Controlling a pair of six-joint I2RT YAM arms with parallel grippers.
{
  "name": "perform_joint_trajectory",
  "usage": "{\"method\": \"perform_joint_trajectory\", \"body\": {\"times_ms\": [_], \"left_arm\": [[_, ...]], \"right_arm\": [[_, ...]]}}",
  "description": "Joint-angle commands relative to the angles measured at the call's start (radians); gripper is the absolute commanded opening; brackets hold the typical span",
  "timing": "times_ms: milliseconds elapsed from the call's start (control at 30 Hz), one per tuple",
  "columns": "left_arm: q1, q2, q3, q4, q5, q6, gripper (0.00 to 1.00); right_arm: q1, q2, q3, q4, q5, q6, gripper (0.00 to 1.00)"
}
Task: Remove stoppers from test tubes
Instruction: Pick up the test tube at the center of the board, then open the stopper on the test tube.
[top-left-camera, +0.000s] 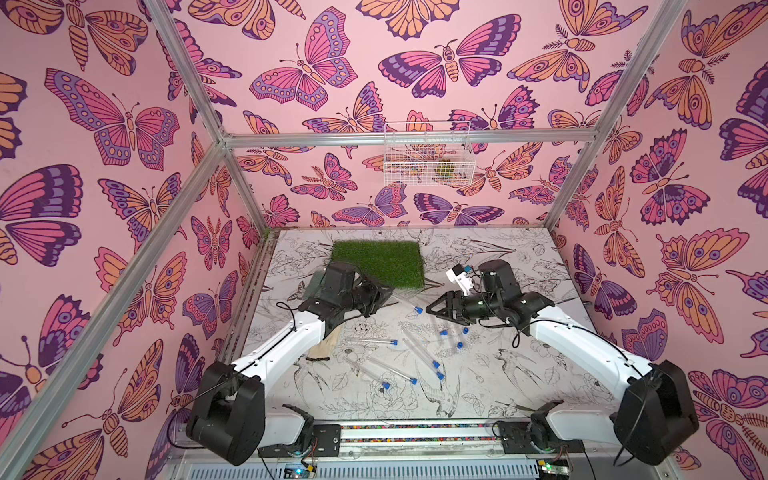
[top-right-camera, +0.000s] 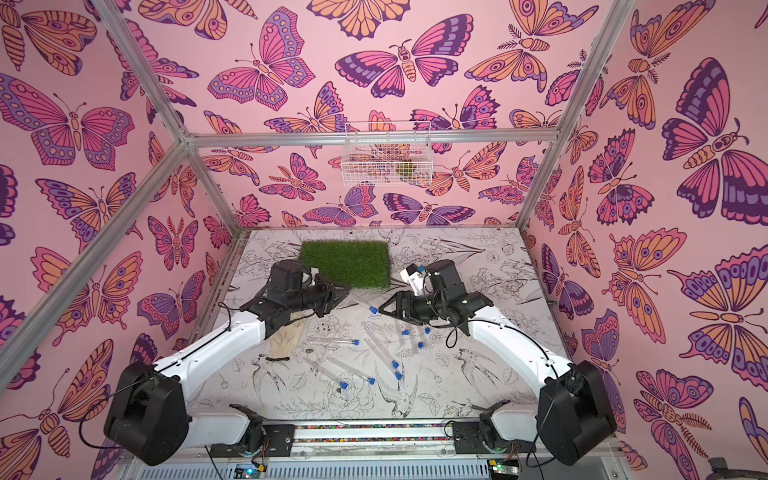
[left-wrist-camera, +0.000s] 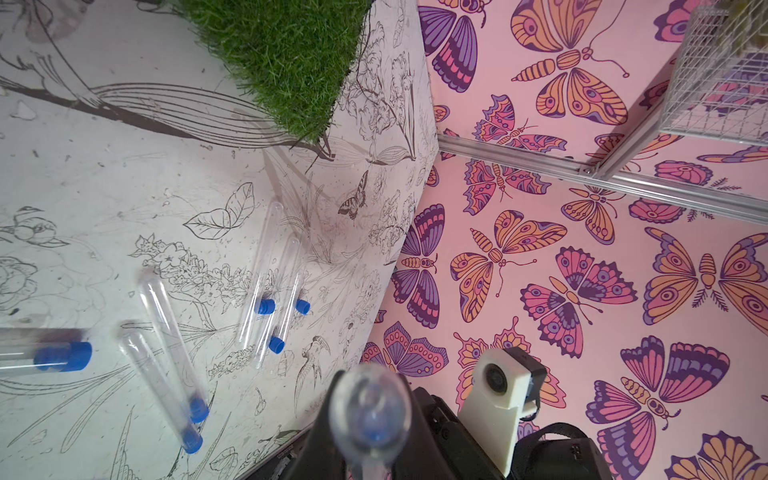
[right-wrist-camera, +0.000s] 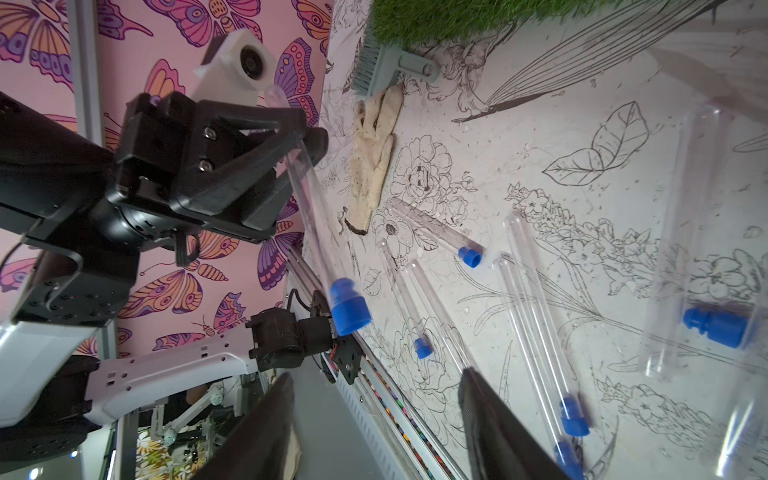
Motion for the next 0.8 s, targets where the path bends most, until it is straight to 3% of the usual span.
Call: {"method": "perform_joint_trajectory", "body": {"times_ms": [0,300,767], "left_arm": [[0.01,-0.028,-0.037,0.048,-0.031,-0.05,0.14],[0.016,-0.041,-0.076,0.106,-0.04,-0.114,0.14],[0.018,-0.036,-0.11,0.172,-0.022,-0.165,0.14]], "right_arm": [[0.006,0.001,-0.015,0.124,-0.057,0.072,0.65],[0.058,0.019,-0.047,0.213,-0.046,0.126,0.63],[0.069,0.073,-0.053,0.325,-0.054,0.183,0.44]]}}
